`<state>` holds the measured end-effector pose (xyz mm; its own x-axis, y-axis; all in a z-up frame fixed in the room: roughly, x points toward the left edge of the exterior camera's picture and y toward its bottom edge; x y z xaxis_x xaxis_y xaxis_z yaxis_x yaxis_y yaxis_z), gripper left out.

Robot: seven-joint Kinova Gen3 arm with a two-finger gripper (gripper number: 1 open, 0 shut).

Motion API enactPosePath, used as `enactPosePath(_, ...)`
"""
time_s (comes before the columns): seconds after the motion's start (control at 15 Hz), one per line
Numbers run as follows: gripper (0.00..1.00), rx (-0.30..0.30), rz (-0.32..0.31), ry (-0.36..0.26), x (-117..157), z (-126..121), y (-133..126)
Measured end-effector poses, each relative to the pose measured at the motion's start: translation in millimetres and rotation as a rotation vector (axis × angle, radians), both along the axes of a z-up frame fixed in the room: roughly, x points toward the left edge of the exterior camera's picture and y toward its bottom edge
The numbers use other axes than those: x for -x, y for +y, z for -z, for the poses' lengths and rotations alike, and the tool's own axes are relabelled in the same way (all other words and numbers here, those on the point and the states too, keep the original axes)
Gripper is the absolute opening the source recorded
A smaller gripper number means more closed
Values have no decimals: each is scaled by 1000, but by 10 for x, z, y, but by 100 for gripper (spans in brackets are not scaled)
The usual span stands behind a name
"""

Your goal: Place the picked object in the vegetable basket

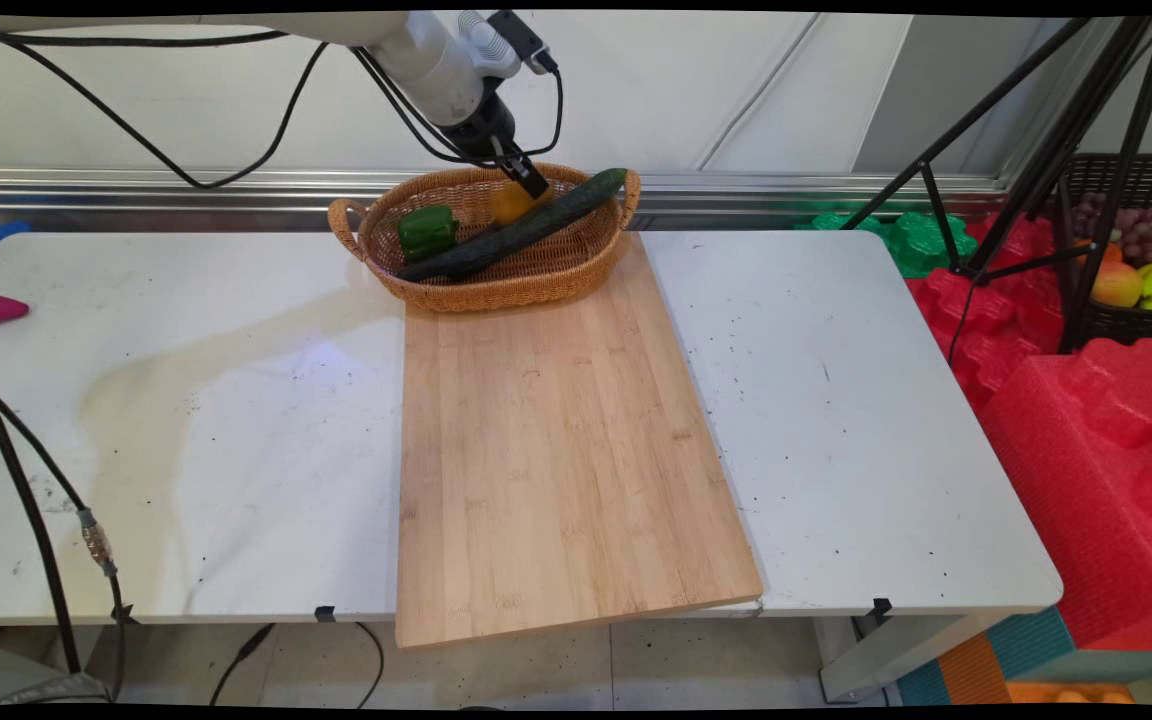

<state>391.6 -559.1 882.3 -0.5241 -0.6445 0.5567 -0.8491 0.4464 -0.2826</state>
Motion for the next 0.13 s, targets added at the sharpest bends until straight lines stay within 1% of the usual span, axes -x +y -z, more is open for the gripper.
enactPosePath(0.13,100,0,4,-1,-17,13,-26)
